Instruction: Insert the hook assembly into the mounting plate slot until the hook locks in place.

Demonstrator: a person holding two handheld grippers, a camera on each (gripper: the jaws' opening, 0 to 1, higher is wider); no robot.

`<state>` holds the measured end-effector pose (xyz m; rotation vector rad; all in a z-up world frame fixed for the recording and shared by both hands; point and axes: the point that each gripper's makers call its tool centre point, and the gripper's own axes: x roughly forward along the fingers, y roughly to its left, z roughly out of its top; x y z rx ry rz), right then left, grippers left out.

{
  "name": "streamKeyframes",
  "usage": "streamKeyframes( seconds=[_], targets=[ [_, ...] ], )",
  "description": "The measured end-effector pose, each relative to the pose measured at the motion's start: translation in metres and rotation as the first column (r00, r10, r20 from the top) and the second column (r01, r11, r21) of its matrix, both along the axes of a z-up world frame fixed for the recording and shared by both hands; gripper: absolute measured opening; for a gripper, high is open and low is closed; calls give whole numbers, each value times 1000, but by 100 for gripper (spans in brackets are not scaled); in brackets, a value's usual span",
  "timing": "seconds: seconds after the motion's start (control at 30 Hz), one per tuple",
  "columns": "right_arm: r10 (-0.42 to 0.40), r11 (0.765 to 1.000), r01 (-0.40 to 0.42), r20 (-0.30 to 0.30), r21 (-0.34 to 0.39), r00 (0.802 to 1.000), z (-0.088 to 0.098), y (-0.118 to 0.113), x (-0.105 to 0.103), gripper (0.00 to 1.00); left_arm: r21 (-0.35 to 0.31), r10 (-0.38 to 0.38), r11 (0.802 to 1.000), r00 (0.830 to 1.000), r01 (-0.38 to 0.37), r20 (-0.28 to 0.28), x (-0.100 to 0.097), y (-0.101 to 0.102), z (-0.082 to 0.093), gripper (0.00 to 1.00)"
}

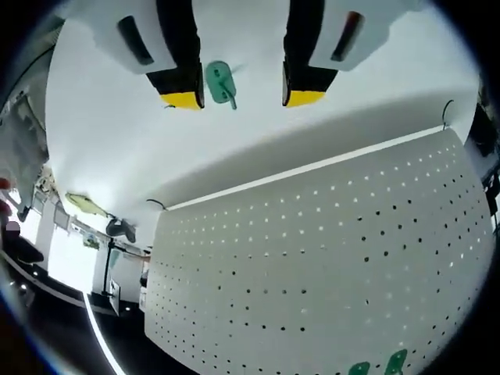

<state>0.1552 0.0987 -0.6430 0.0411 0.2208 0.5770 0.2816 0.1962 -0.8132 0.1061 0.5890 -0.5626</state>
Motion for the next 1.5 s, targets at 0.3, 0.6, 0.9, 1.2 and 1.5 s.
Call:
streamKeyframes(
  seconds=[0.3, 0.6, 0.9, 1.2, 1.5],
  targets=[
    [-6, 1000, 6, -9, 7, 1000, -4, -2, 4, 89, 17, -26, 1000, 999, 26, -34, -1, -4, -9, 33],
    [-13, 1000, 13, -17, 9, 1000, -8, -4, 6, 89, 15, -42, 999, 998, 43, -54, -2, -8, -12, 24],
    [-21, 1000, 22, -15, 17, 1000, -8, -7, 8, 89, 26, -63, 998, 996, 65, -71, -3, -12, -15, 16],
    [-27, 999, 27, -20, 18, 999, -10, -9, 9, 89, 31, -77, 996, 994, 80, -81, -3, -16, -18, 11],
    [-30, 999, 30, -20, 21, 999, -10, -9, 10, 89, 40, -84, 995, 993, 88, -87, -1, -17, -19, 8]
  ],
)
